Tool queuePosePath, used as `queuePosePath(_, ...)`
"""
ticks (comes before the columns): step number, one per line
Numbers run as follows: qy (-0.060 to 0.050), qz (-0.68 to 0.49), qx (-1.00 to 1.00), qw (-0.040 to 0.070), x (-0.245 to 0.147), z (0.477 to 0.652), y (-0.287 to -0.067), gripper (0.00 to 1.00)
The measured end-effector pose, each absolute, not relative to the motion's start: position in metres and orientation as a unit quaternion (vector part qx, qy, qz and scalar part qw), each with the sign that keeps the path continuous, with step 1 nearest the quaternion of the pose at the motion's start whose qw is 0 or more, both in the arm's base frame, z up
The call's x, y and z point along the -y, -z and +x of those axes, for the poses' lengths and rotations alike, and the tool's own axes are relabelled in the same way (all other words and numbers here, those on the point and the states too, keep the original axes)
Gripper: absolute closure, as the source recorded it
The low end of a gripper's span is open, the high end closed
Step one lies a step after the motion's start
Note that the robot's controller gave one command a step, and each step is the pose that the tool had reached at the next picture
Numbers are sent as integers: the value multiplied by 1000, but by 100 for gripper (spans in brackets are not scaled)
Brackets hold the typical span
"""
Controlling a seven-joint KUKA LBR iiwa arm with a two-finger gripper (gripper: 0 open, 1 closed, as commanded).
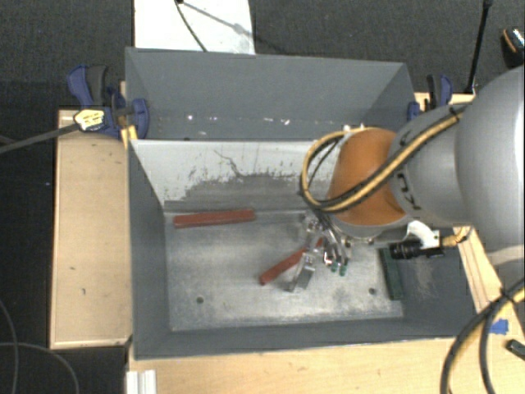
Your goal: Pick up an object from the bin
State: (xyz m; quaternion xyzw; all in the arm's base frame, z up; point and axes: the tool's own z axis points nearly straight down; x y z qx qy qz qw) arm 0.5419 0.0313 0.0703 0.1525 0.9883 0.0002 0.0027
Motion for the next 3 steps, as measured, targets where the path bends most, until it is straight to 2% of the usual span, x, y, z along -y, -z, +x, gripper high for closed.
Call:
queuePosePath(1, 0, 152, -988, 2, -32, 542, -71, 100)
queuePosePath(2, -2, 118, -993, 5, -53, 541, -230, 100)
queuePosePath(3, 0, 3, -1000, 3, -32, 566, -213, 100)
